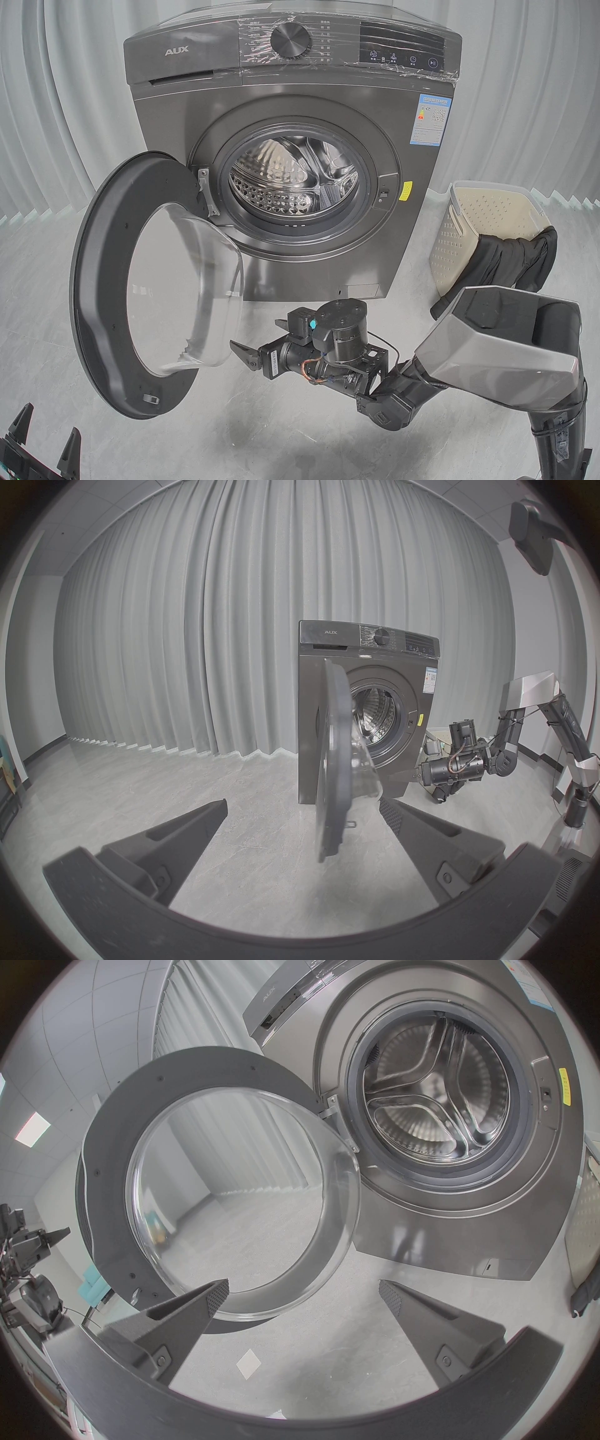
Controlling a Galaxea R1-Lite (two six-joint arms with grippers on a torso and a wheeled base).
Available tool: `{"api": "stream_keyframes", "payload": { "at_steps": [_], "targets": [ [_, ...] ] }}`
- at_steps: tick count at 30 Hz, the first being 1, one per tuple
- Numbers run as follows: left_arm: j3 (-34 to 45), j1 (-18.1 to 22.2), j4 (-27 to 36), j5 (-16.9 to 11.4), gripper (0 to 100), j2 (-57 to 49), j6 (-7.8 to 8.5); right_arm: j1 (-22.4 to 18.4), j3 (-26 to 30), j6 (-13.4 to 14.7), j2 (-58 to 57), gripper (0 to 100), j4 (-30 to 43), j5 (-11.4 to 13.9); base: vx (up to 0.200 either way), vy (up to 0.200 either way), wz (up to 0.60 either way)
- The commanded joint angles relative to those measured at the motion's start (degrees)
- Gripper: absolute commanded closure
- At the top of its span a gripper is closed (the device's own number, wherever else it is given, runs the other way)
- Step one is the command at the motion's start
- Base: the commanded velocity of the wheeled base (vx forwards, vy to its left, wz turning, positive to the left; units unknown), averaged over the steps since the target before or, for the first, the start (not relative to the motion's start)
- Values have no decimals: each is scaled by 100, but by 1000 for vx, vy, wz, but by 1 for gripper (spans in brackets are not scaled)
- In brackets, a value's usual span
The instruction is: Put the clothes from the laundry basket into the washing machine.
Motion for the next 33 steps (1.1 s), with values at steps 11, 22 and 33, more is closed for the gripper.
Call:
{"api": "stream_keyframes", "payload": {
  "at_steps": [11, 22, 33],
  "targets": [
    [92, 0, -1, 5, 0, -96, 5, -7, -855, 82, 303, 0, 438, -65, 0, 0, 0],
    [92, 0, -1, 5, 0, -96, 5, 55, -1954, 91, 1024, 0, 842, -328, 0, 0, 0],
    [92, 0, -1, 5, 0, -96, 5, 231, -2675, 258, 1296, 0, 1088, -495, 0, 0, 0]
  ]
}}
